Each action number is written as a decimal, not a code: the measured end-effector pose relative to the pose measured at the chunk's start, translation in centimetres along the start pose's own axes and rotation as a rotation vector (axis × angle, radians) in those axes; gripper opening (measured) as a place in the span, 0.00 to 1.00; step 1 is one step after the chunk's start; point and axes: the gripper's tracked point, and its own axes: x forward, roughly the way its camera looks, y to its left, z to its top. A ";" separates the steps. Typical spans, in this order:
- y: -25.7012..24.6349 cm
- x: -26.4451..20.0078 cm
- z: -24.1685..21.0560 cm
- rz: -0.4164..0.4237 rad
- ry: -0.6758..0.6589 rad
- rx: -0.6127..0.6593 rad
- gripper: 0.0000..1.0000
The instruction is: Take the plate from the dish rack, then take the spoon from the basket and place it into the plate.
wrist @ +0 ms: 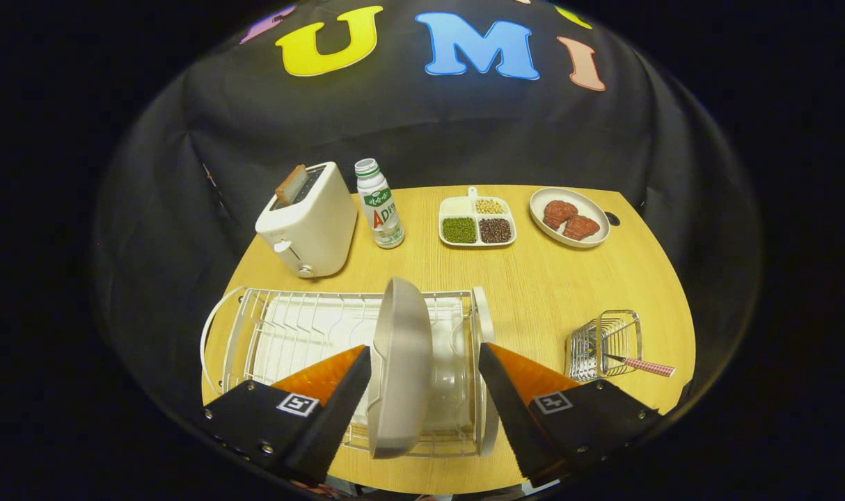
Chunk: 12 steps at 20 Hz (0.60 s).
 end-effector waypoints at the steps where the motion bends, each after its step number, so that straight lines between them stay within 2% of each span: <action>1: 0.4 0.9 -0.3 0.000 0.023 0.004 0.87; 2: 0.2 0.7 -0.7 -0.022 0.034 0.002 0.86; 3: -0.1 0.9 -1.1 -0.047 0.048 -0.002 0.67; 4: -0.2 1.1 -1.6 -0.077 0.067 -0.004 0.57; 5: -0.6 0.8 -1.7 -0.106 0.068 -0.003 0.34; 9: -0.2 1.3 -1.0 -0.166 0.067 -0.032 0.26; 12: 0.1 -0.1 0.9 -0.238 0.024 -0.138 0.26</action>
